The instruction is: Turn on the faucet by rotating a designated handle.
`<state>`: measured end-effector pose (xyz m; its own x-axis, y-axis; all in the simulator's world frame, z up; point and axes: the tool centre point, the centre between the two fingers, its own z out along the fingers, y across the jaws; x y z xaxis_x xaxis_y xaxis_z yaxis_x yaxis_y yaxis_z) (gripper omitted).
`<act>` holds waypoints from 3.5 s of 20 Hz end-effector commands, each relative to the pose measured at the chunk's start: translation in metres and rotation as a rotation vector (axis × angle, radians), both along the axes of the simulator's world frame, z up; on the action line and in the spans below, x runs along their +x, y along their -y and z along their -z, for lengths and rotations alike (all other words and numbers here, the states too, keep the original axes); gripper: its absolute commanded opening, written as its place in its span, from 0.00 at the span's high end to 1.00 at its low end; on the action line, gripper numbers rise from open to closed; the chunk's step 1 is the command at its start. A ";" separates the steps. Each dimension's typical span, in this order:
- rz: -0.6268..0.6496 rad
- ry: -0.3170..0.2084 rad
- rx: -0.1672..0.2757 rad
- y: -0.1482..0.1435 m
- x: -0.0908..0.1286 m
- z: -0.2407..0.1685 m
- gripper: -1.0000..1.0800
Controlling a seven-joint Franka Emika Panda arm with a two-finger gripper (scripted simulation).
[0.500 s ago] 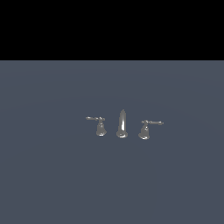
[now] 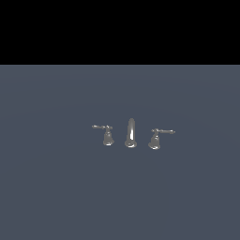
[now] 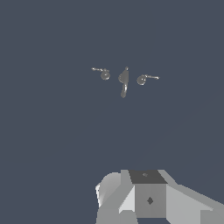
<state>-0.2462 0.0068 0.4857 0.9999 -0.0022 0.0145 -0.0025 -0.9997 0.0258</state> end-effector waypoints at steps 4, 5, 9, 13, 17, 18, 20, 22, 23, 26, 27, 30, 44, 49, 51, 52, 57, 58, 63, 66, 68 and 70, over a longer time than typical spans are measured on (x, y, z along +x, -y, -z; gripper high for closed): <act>0.077 0.000 0.002 -0.003 0.015 0.019 1.00; 0.096 0.000 0.002 -0.003 0.018 0.024 1.00; 0.187 0.001 0.005 -0.005 0.036 0.046 1.00; 0.298 0.001 0.007 -0.004 0.057 0.073 1.00; 0.412 0.002 0.010 -0.001 0.080 0.101 1.00; 0.440 0.002 0.011 0.000 0.085 0.108 1.00; 0.498 0.002 0.012 0.002 0.096 0.122 1.00; 0.555 0.003 0.014 0.006 0.107 0.136 1.00; 0.584 0.003 0.014 0.008 0.113 0.143 1.00; 0.670 0.003 0.016 0.014 0.128 0.165 1.00; 0.698 0.003 0.017 0.017 0.134 0.172 1.00; 0.784 0.004 0.019 0.025 0.149 0.193 1.00; 1.197 0.007 0.024 0.083 0.209 0.293 1.00; 1.357 0.009 0.025 0.111 0.226 0.332 1.00; 1.417 0.010 0.025 0.123 0.230 0.346 1.00; 1.445 0.010 0.025 0.128 0.233 0.353 1.00; 1.566 0.012 0.026 0.153 0.240 0.381 1.00; 1.586 0.012 0.027 0.157 0.241 0.386 1.00; 1.661 0.012 0.029 0.172 0.244 0.403 1.00; 1.684 0.012 0.030 0.177 0.244 0.408 1.00; 1.691 0.012 0.031 0.178 0.244 0.410 1.00; 1.690 0.011 0.031 0.178 0.244 0.409 1.00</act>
<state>-0.0023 -0.1709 0.0764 -0.1197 -0.9928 0.0009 -0.9928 0.1197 0.0011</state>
